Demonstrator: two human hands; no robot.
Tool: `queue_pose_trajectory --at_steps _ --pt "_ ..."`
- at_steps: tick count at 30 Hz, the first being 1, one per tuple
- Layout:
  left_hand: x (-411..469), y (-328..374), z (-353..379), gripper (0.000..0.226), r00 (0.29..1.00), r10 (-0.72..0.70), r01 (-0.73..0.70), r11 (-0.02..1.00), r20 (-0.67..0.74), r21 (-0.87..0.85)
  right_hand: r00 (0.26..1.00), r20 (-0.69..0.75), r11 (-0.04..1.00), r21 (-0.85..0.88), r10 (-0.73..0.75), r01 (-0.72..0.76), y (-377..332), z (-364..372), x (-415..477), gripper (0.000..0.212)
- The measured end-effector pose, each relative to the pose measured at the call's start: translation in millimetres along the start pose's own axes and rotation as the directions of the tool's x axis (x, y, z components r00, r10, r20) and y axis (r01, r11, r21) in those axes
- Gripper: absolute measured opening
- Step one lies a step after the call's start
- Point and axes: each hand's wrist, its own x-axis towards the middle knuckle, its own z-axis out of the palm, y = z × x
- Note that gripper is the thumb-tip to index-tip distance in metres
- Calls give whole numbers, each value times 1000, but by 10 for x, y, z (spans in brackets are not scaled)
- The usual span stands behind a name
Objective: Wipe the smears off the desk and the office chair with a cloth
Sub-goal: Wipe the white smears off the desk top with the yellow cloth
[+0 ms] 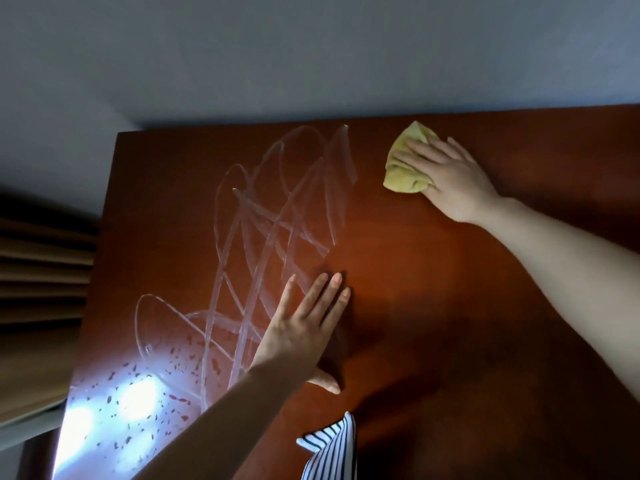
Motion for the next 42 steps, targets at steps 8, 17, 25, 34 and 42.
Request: queue_pose_trajectory --at_steps 8,17,25,34,42 --pt "5 9 -29 138 1000 3 -2 999 16 -55 969 -47 970 36 241 -239 -382 159 756 52" --pt "11 -6 -28 141 1000 -12 13 999 26 -48 999 -40 999 -52 13 -15 -953 295 669 54" --pt "19 14 -36 141 999 -30 32 998 45 -48 943 -12 943 10 -333 333 -971 298 -293 60" --pt "8 -1 1 142 999 -33 36 997 37 -71 835 107 839 -18 -540 545 -279 5 -747 80" --pt "37 37 19 143 999 -29 31 997 26 -64 903 163 915 -12 -397 404 7 -176 -261 72"
